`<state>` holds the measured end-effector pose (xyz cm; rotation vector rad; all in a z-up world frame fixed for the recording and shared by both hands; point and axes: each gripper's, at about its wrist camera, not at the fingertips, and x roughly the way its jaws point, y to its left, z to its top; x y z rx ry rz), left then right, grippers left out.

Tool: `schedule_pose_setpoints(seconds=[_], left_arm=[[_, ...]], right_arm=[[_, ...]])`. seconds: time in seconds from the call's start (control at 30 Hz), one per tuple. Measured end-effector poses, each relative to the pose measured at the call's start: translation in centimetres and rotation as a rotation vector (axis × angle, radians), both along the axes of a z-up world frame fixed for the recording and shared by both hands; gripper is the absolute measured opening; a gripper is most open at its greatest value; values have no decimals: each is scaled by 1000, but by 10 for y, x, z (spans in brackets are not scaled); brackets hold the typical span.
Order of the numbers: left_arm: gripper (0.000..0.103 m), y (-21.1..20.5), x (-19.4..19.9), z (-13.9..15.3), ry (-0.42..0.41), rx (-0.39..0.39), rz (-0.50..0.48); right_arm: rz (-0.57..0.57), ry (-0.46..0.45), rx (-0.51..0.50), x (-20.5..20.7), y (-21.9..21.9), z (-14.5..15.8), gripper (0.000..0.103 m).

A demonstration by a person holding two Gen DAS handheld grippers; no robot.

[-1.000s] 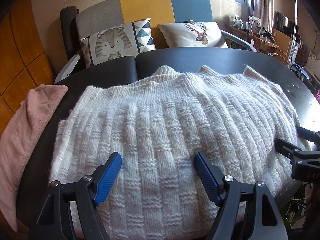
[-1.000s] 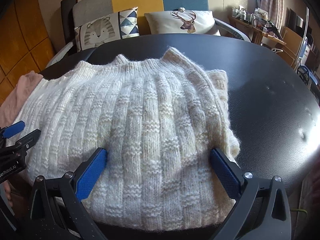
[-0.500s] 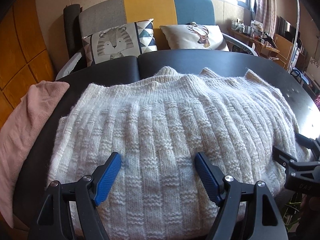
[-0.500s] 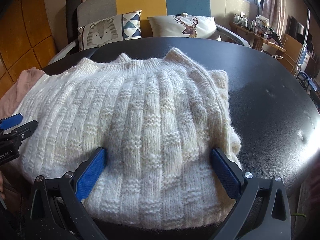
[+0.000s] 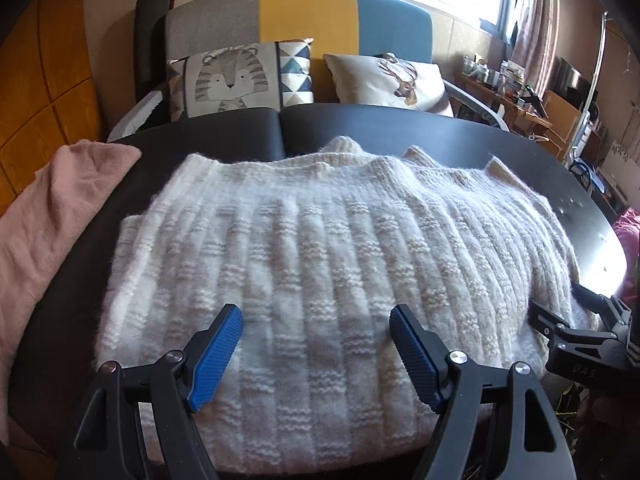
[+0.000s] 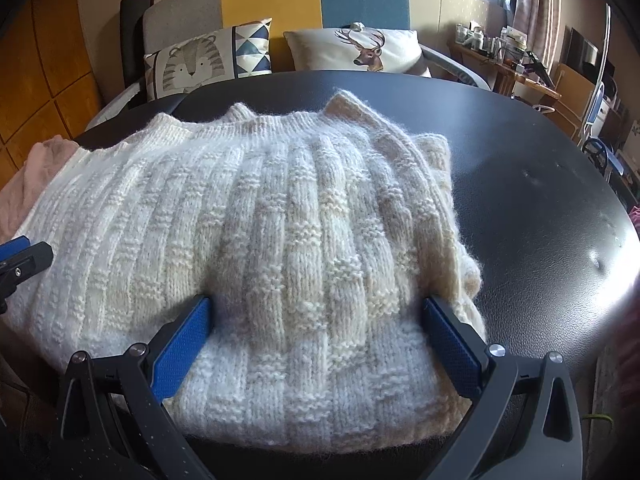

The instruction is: Fold clothes

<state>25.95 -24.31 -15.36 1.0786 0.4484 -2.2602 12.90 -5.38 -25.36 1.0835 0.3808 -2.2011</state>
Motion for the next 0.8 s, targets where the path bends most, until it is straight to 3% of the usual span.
schedule_pose_setpoints(seconds=[0.8], left_arm=[[78,-5,4,-8,-24,3,21]], right_arm=[[1,17,-13,5,4,-2,103]])
